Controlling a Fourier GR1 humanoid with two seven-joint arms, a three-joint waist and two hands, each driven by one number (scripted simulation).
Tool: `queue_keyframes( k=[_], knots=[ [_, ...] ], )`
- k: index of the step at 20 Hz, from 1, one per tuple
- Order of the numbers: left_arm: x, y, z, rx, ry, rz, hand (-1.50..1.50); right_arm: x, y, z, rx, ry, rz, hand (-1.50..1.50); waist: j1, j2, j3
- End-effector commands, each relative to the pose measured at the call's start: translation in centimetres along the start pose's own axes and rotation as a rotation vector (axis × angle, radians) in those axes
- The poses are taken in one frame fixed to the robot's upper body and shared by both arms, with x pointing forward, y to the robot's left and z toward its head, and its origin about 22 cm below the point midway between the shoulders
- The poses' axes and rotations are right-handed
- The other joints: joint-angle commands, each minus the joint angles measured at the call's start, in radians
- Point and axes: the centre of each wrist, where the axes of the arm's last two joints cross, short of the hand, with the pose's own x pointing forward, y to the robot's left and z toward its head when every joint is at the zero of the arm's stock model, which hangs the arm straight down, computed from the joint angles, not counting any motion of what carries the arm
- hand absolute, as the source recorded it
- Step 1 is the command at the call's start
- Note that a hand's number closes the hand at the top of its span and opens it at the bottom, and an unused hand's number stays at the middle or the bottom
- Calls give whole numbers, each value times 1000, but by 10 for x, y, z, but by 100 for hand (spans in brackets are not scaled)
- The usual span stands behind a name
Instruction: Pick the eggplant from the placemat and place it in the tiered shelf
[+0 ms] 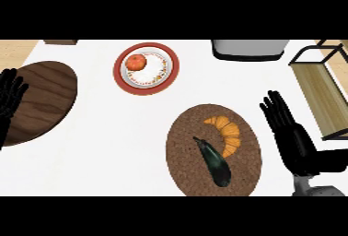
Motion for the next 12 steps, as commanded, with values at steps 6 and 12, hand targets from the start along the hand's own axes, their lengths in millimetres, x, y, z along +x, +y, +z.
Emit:
queue_keyframes(
  k=[6, 12],
  knots=[
    [2, -46, -9, -137, 12, 65, 0, 64, 90, -75, 684, -222, -352, 150, 89, 64, 11],
    [-14, -72, -9, -151, 109, 89, 0, 5, 20, -94, 776, 272, 78, -150, 49, 60, 6]
  ],
)
